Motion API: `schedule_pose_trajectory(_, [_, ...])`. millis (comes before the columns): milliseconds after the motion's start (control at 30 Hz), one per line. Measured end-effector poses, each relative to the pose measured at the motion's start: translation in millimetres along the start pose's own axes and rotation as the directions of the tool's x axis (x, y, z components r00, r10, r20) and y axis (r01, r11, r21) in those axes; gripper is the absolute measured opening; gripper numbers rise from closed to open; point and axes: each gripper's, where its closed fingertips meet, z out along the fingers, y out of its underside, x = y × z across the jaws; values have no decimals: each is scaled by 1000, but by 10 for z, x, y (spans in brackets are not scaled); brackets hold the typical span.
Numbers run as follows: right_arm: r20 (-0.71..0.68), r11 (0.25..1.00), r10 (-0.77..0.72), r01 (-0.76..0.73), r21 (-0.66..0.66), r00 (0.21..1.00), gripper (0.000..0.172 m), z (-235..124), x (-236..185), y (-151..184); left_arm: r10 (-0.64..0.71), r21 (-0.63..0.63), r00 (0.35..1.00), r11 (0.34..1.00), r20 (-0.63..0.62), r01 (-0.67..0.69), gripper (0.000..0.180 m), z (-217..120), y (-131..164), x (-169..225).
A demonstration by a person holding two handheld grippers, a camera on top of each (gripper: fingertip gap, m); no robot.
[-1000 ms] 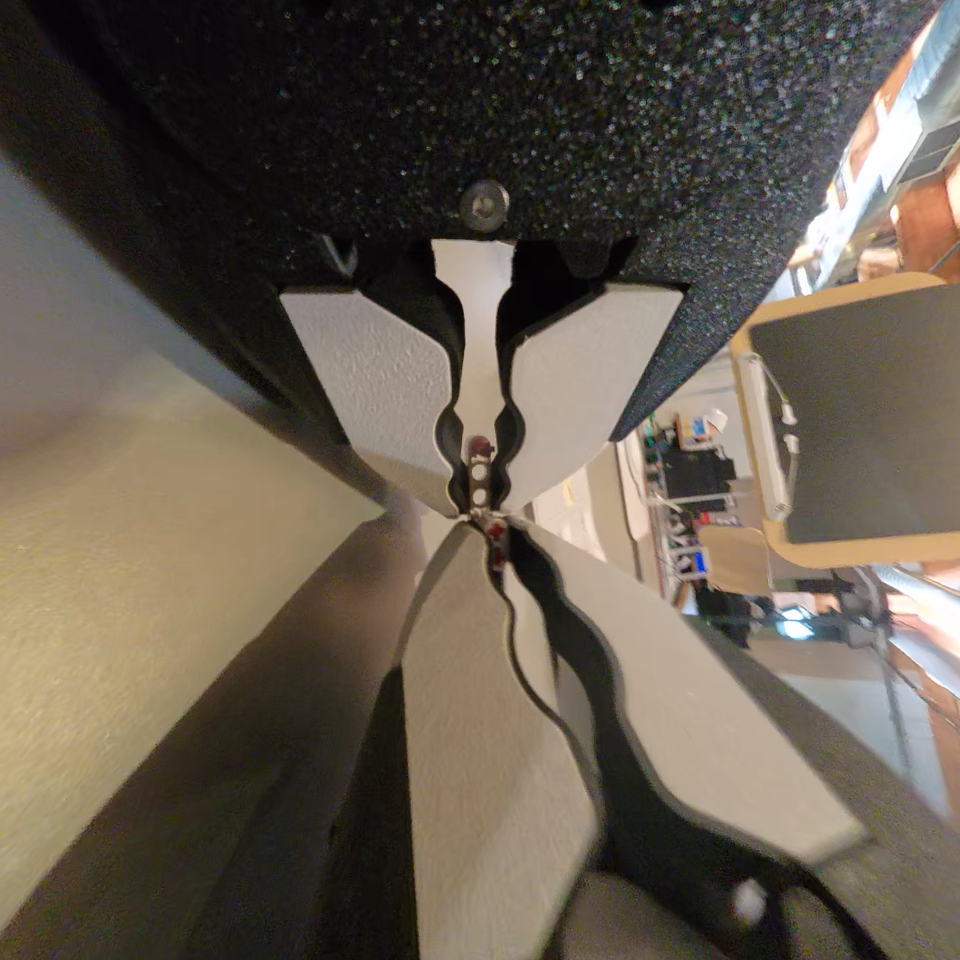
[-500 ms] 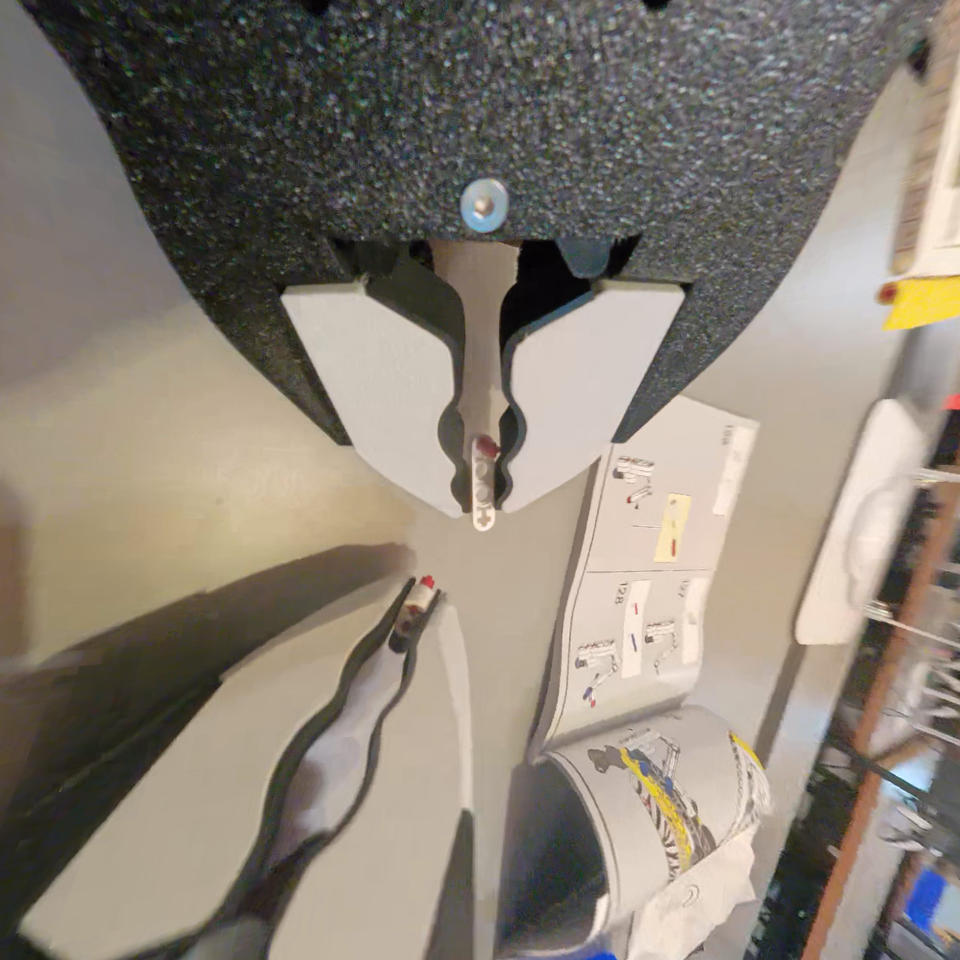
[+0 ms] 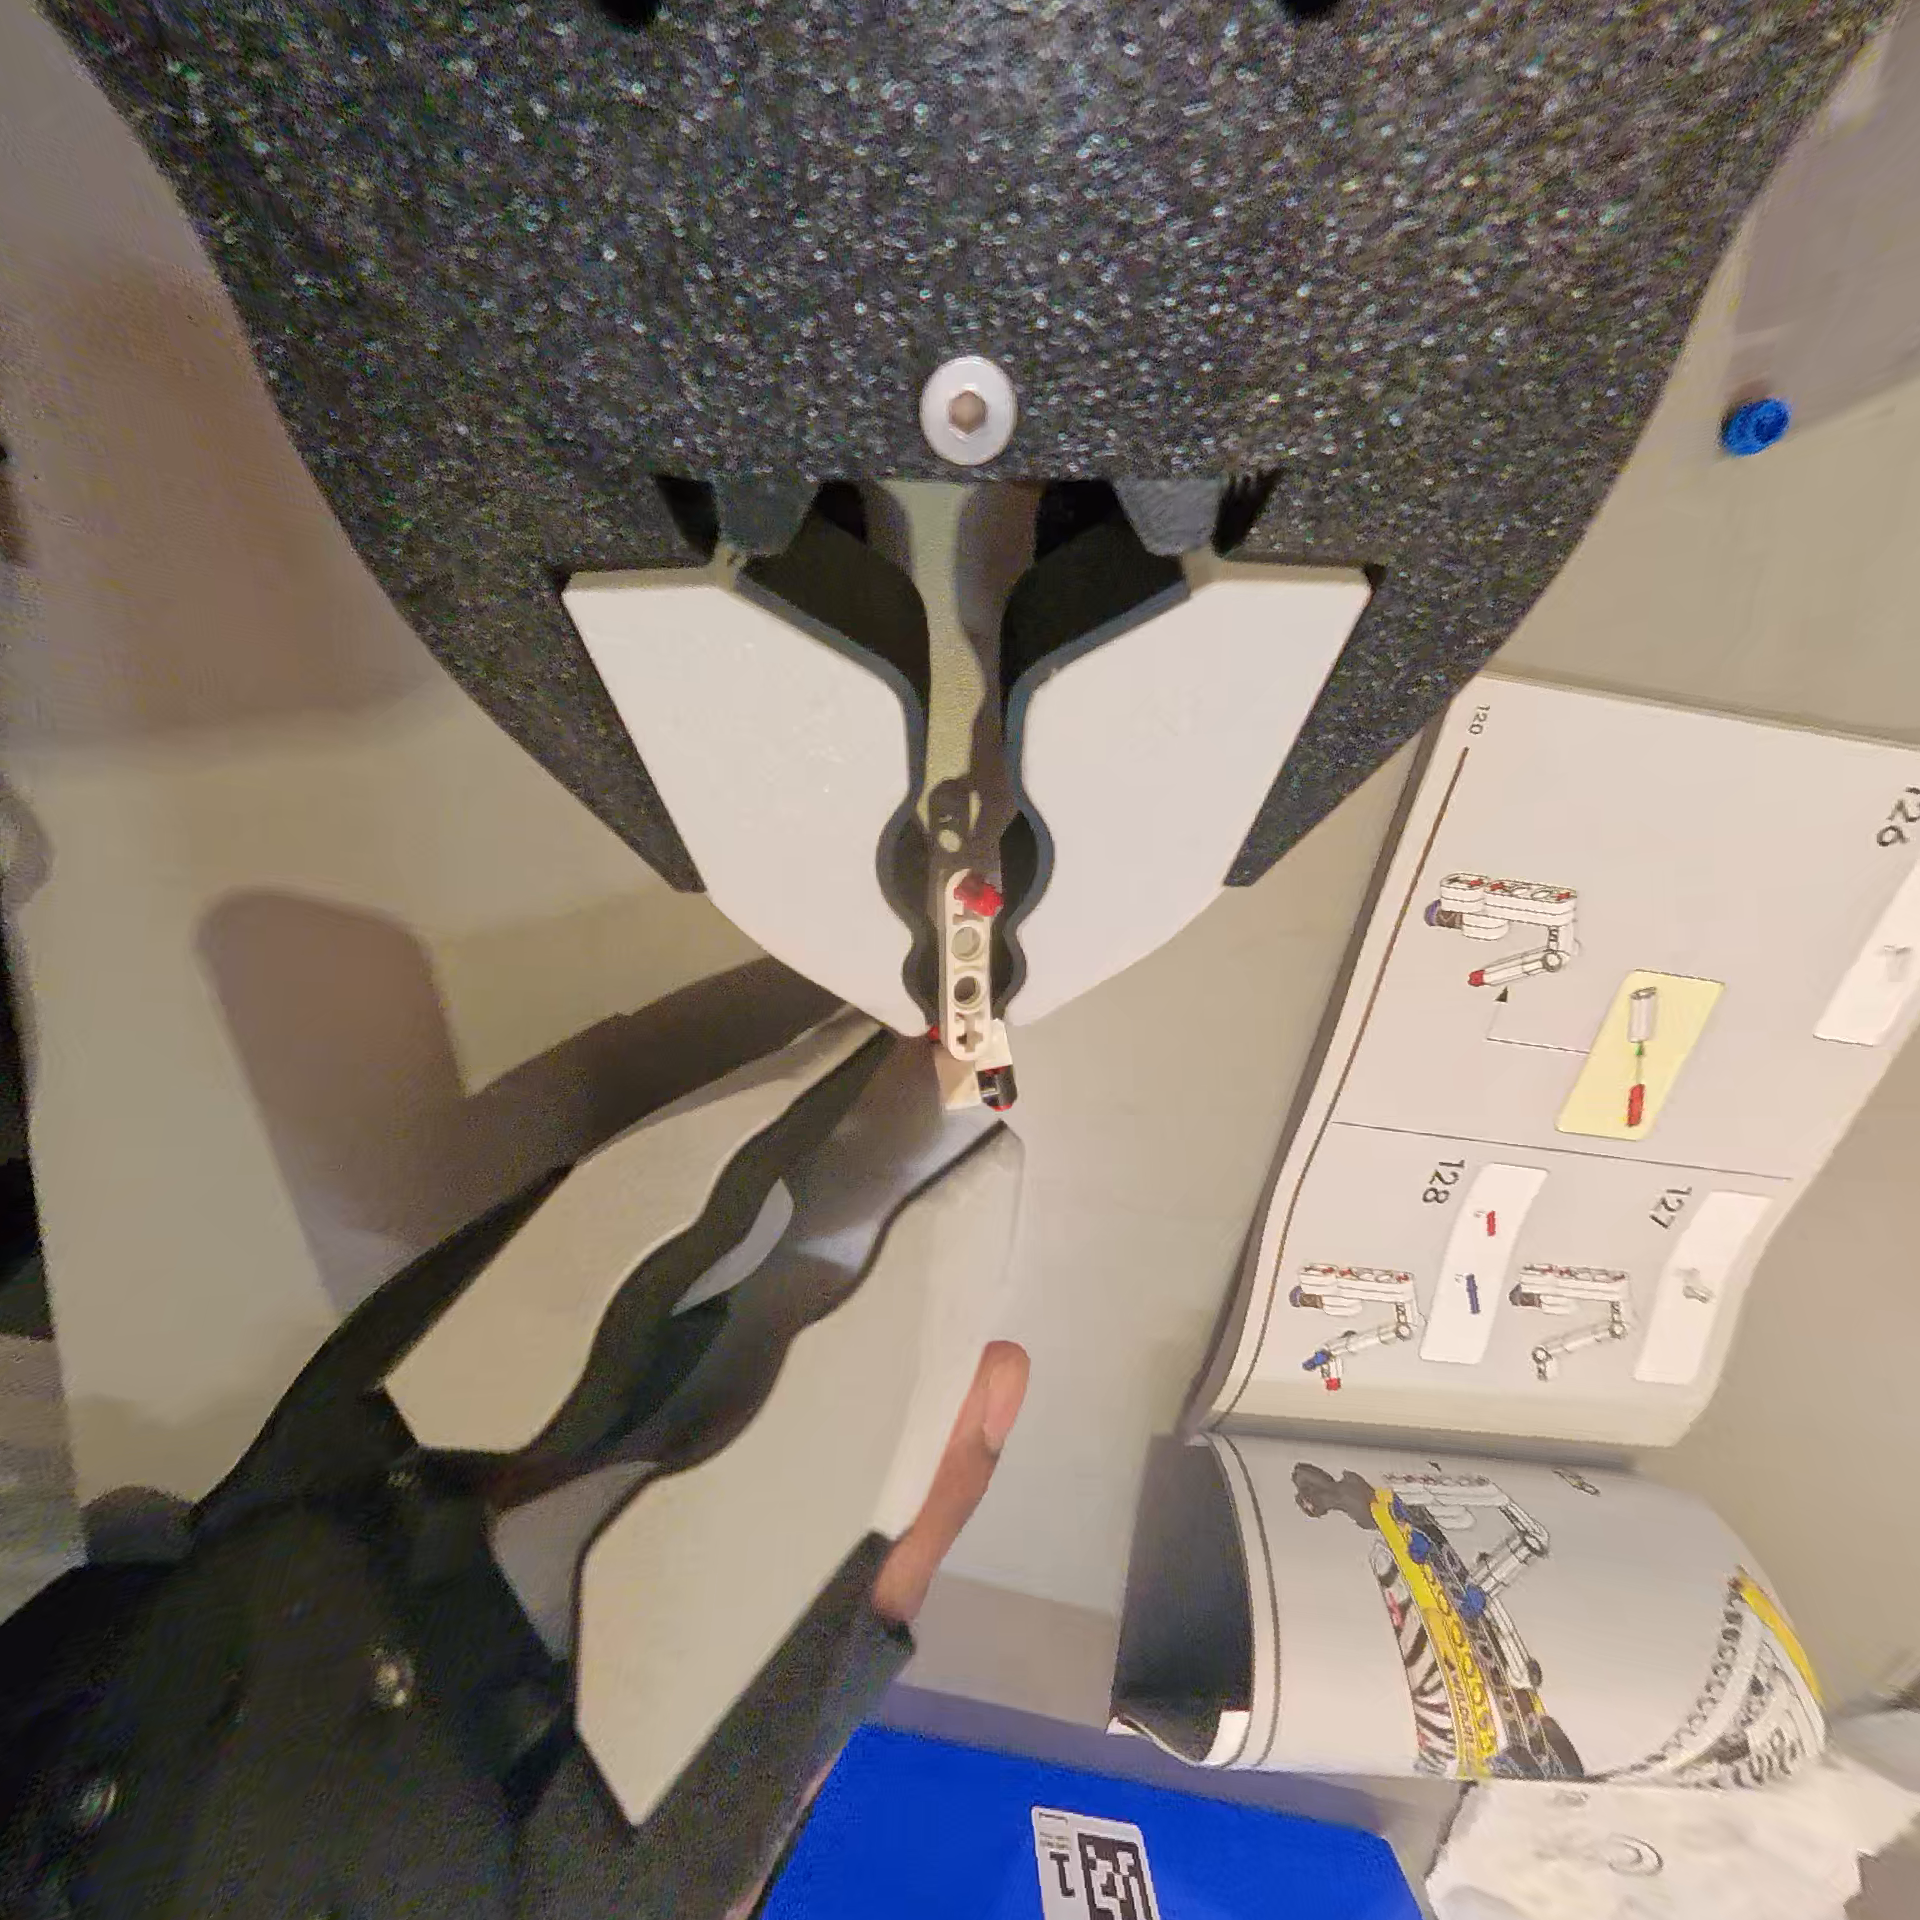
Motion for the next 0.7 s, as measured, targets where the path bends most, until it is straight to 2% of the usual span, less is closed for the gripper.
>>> schedule_pose_trajectory(167, [-30,986,-164,165,25,986,22,40,-60,-69,-38,-4,997,999,-74,37,9,-28,23,38])
schedule_pose_trajectory(533, [-67,946,-307,312,88,949,19,9,-101,-168,-59,69,970,995,-236,77,9,-132,-56,192])
schedule_pose_trajectory(700, [-98,927,-361,368,70,927,18,33,-118,-159,-60,54,971,996,-230,75,9,-109,-43,196])
